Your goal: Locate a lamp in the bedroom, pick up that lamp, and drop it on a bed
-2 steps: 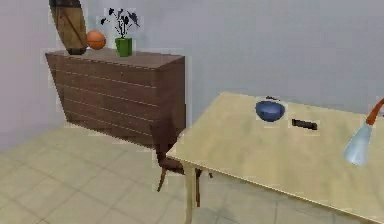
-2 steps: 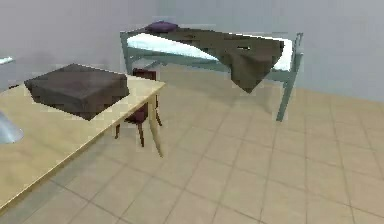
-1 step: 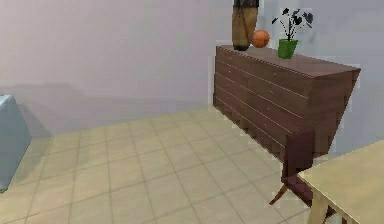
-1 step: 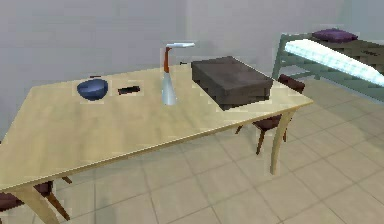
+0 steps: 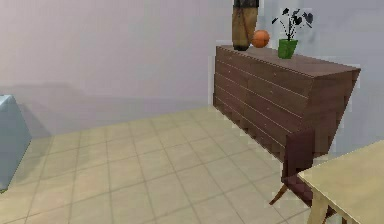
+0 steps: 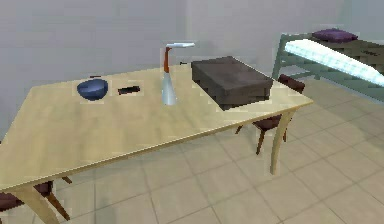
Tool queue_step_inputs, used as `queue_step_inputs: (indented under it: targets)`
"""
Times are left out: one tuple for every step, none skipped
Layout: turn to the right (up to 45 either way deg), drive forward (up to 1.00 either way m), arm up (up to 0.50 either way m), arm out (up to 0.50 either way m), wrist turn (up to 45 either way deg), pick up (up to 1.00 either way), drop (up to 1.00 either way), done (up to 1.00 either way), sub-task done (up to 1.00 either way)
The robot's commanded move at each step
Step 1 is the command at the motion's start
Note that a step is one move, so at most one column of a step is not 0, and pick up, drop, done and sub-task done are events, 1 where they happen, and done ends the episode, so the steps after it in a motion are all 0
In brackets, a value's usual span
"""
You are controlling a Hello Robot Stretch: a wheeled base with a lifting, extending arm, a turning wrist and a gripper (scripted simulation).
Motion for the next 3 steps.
queue_step_inputs:
  targets:
    - [0.0, 0.00, 0.38, 0.00, 0.0, 0.00, 0.00, 0.00, 0.00]
    - [0.0, 0.00, 0.00, 0.50, 0.0, 0.00, 0.00, 0.00, 0.00]
    - [0.0, 0.00, 0.00, 0.00, 45.0, 0.00, 0.00, 0.00, 0.00]
